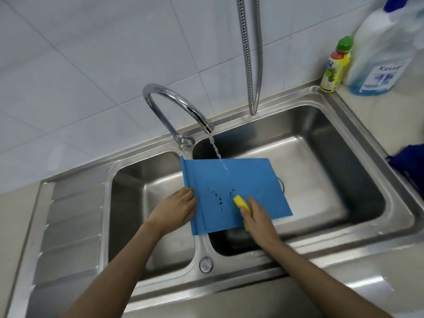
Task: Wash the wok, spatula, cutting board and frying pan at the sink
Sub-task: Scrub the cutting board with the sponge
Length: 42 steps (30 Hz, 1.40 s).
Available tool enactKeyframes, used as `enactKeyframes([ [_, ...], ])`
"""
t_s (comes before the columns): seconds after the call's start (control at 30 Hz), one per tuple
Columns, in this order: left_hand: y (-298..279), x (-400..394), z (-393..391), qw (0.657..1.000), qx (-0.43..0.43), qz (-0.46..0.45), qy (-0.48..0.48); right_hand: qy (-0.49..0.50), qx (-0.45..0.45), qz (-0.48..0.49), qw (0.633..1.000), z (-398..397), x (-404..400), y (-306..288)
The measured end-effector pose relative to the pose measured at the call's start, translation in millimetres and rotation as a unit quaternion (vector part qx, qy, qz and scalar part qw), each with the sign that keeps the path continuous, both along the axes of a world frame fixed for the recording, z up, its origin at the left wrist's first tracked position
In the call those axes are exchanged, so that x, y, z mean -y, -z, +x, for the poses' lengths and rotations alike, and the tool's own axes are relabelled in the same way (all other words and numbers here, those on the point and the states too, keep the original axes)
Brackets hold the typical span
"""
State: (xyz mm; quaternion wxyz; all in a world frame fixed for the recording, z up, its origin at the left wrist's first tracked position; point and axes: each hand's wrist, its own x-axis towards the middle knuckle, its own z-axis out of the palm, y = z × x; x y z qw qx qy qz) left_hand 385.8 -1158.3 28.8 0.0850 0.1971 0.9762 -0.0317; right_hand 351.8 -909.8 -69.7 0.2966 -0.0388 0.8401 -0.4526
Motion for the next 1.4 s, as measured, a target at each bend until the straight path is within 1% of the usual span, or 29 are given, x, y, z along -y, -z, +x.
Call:
enactKeyframes([
  [0.07,2.9,5.0,-2.8,1.0,-0.003,0.023,0.013,0.025,-0.037,0.004,0.999,15.7,21.2,0.4],
  [0.2,15.9,17.6,-1.6,0.997,-0.022,0.062,0.041,0.058,-0.121,0.061,0.989,29.9,61.9,-3.5],
  [0.3,23.7,27.0,0.3,0.993,-0.05,0.082,0.067,0.081,-0.16,0.082,0.98,36.0,86.9,-5.2],
  [0.37,26.5,30.4,0.2,0.99,-0.064,0.088,0.084,0.079,-0.185,0.11,0.973,41.2,98.5,-2.3],
  [0.43,28.8,32.4,-2.5,0.987,-0.078,0.093,0.103,0.055,-0.231,0.14,0.961,44.6,105.4,1.1],
  [0.5,31.7,34.7,-4.8,0.985,-0.083,0.099,0.112,-0.002,-0.269,0.148,0.952,43.6,108.8,5.0],
  [0.57,36.3,37.1,-6.2,0.984,-0.087,0.111,0.112,-0.059,-0.283,0.145,0.946,40.4,109.2,10.6],
  [0.63,42.8,39.9,-7.1,0.982,-0.086,0.131,0.109,-0.08,-0.27,0.137,0.95,33.3,106.5,13.3],
  [0.7,48.1,42.4,-6.8,0.98,-0.085,0.148,0.104,-0.069,-0.233,0.125,0.962,24.4,99.1,20.5],
  [0.77,50.6,43.6,-7.5,0.979,-0.083,0.158,0.102,-0.008,-0.182,0.129,0.975,7.1,86.3,35.0],
  [0.83,51.3,43.6,-7.7,0.979,-0.083,0.157,0.104,0.072,-0.11,0.155,0.979,-20.0,64.2,60.6],
  [0.9,52.3,43.3,-6.4,0.98,-0.081,0.153,0.101,0.131,-0.035,0.19,0.972,-47.7,36.3,82.1],
  [0.97,53.5,42.5,-4.9,0.981,-0.077,0.15,0.099,0.156,0.003,0.201,0.967,-65.9,13.2,93.3],
  [1.07,52.8,39.8,-4.5,0.982,-0.092,0.138,0.094,0.179,0.02,0.186,0.966,-74.0,11.7,90.6],
  [1.13,52.1,37.7,-3.8,0.982,-0.104,0.127,0.09,0.191,0.011,0.148,0.97,-63.9,29.8,74.2],
  [1.17,51.6,37.3,-3.0,0.983,-0.107,0.123,0.089,0.181,-0.004,0.119,0.976,-54.3,44.0,62.0],
  [1.27,49.2,37.1,-1.7,0.983,-0.106,0.118,0.094,0.084,-0.054,0.032,0.995,-20.8,95.4,28.0],
  [1.33,46.2,37.2,-2.0,0.982,-0.104,0.125,0.097,0.025,-0.111,-0.02,0.993,-5.0,123.3,10.1],
  [1.4,44.6,37.5,-2.8,0.981,-0.105,0.13,0.102,0.002,-0.161,-0.053,0.986,-1.5,132.4,4.5],
])
